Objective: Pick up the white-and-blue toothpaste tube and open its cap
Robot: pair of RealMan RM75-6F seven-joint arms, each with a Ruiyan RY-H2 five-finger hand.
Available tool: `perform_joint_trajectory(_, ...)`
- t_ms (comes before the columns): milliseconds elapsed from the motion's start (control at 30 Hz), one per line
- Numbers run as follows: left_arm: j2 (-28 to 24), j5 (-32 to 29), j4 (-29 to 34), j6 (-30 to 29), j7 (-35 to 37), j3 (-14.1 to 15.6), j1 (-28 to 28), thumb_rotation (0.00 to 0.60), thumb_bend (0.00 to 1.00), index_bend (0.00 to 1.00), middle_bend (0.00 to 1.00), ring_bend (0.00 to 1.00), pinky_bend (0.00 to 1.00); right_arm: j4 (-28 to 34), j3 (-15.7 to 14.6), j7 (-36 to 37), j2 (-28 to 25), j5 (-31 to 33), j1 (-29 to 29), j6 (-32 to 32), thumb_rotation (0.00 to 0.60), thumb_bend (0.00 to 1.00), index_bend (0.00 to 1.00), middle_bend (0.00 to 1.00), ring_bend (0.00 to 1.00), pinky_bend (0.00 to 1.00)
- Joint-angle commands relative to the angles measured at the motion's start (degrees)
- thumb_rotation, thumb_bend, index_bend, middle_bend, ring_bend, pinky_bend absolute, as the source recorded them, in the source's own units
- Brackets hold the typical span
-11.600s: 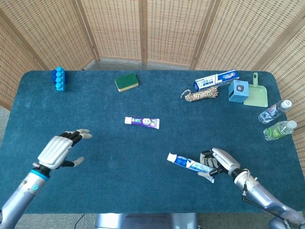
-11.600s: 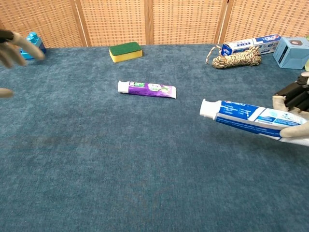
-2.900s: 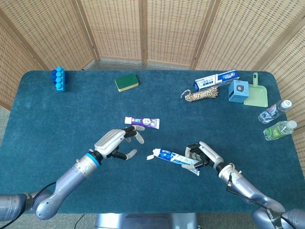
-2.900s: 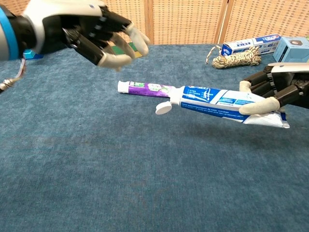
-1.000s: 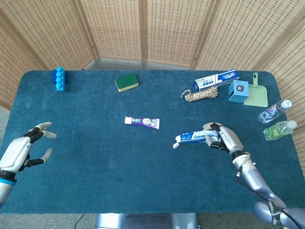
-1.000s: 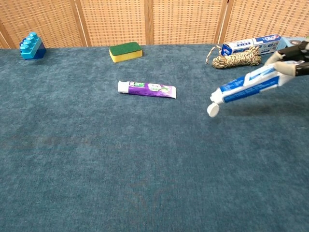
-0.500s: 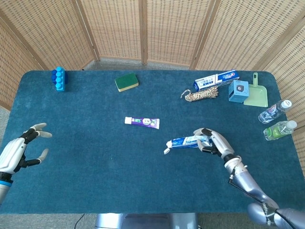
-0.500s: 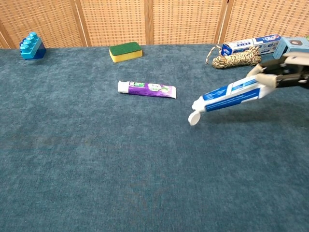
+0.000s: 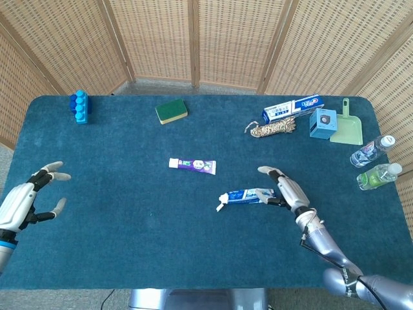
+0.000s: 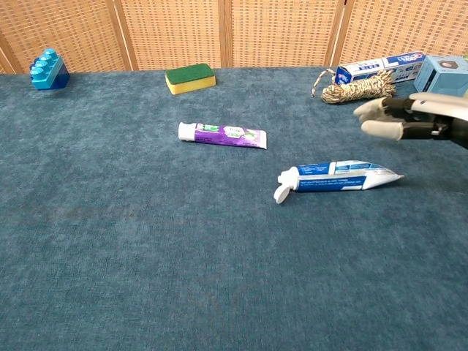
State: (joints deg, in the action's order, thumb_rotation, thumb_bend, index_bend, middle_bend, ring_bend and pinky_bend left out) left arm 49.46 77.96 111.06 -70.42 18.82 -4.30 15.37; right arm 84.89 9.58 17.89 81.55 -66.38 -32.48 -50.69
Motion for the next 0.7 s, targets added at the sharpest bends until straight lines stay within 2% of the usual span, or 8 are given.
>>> perform_joint_trajectory(33,0.0,-0.2,0.0,-0.1,-0.3,-0.1,-0.1,0.6,0.39,0.25,0.12,0.12,0.25,0.7,0.2,-1.4,-1.0,0.2,1.1,-1.9,0.218,0.31,0.04,0.07,0.0,0.11)
perform_joint_trajectory(267,1.3,0.4,-0.9,-2.9,-5.5,0.3,-1.4,0.6,0.39,0.25,0.12,0.11,0.21,4.1,0.0,-4.2,-5.4,-0.4,5.0,-8.1,0.196,0.31,0.06,0.07,0.0,0.11)
perform_joint_trajectory(333,2.2,0.9,-1.2,-4.4,-7.3,0.7,-2.4,0.6,0.39,0.25,0.12,0.11,0.2,4.7,0.0,-4.9,-6.1,-0.4,6.1,-10.0,0.234,0.34,0.07,0.08,0.0,0.11)
perform_joint_trajectory(467,4.3,2.2,-2.1,-7.5,-10.1,2.1,-4.6,0.6,0.39,0.26,0.12,0.11,0.19,5.0,-0.9,-8.4,-7.3,-2.2,8.9,-15.4,0.387,0.38,0.13,0.12,0.0,0.12)
perform_joint_trajectory(567,5.4,2.8,-2.9,-8.8,-10.9,2.6,-5.5,0.6,0.39,0.26,0.13,0.11,0.19,5.2,-1.5,-10.6,-7.6,-3.1,10.0,-17.6,0.475,0.39,0.17,0.14,0.01,0.12)
perform_joint_trajectory(600,6.1,2.9,-3.6,-9.4,-11.6,3.0,-6.2,0.6,0.39,0.26,0.13,0.11,0.19,5.3,-1.9,-12.6,-7.8,-3.8,10.8,-19.4,0.512,0.39,0.19,0.15,0.01,0.12)
perform_joint_trajectory(700,8.0,3.3,-5.4,-11.3,-13.9,3.8,-7.8,0.6,0.39,0.26,0.13,0.11,0.19,5.9,-3.4,-19.4,-8.1,-5.8,13.2,-24.7,0.569,0.39,0.22,0.15,0.02,0.13)
